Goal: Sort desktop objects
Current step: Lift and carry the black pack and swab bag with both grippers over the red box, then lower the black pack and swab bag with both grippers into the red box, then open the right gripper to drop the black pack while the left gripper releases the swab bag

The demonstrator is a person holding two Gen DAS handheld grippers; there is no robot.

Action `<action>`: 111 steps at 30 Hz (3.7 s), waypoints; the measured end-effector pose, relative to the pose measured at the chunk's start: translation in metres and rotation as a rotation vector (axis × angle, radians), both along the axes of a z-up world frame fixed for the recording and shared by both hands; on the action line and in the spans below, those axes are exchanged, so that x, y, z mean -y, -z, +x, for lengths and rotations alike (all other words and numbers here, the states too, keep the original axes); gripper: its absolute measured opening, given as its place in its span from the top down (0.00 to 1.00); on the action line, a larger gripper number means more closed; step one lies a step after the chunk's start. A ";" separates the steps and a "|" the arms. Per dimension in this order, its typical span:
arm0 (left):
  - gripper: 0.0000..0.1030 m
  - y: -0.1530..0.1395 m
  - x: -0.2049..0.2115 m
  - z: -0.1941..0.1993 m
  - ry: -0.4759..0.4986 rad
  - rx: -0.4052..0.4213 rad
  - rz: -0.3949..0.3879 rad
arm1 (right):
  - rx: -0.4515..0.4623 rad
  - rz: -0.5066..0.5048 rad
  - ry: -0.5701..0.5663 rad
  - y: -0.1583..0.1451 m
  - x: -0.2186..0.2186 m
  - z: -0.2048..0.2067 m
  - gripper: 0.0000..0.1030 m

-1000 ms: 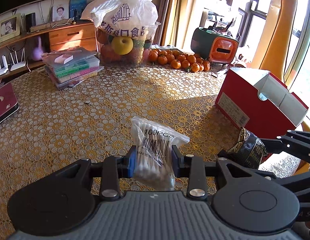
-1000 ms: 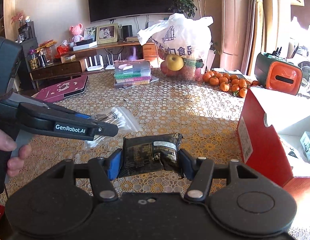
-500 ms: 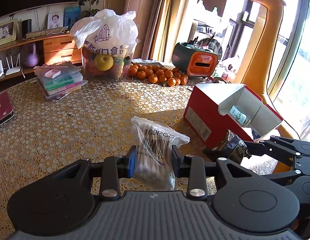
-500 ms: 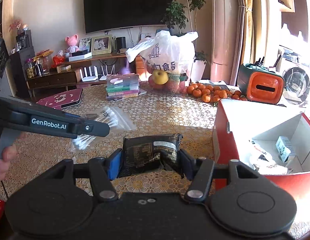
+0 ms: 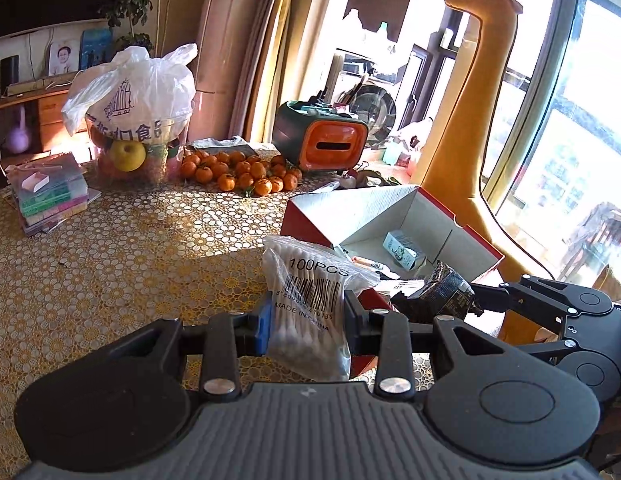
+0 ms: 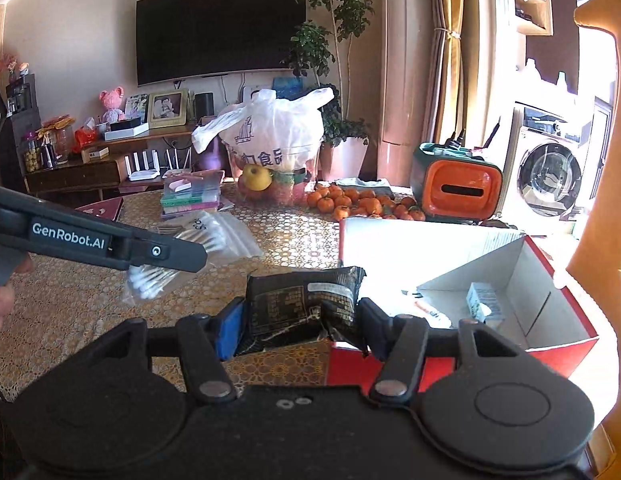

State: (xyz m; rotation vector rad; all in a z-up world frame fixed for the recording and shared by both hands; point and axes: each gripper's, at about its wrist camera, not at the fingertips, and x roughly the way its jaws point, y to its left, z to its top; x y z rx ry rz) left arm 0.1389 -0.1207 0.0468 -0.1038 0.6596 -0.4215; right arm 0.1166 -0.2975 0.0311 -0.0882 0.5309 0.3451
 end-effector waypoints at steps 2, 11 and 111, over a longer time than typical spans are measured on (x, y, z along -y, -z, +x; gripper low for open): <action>0.68 -0.003 0.011 0.002 0.012 0.008 0.002 | 0.007 -0.008 0.014 -0.003 0.008 0.001 0.42; 0.68 -0.014 0.067 0.018 0.078 0.024 -0.002 | 0.019 -0.039 0.083 -0.009 0.053 0.011 0.42; 0.35 0.066 0.206 0.181 0.132 -0.302 0.250 | -0.412 -0.168 0.089 0.044 0.121 0.145 0.25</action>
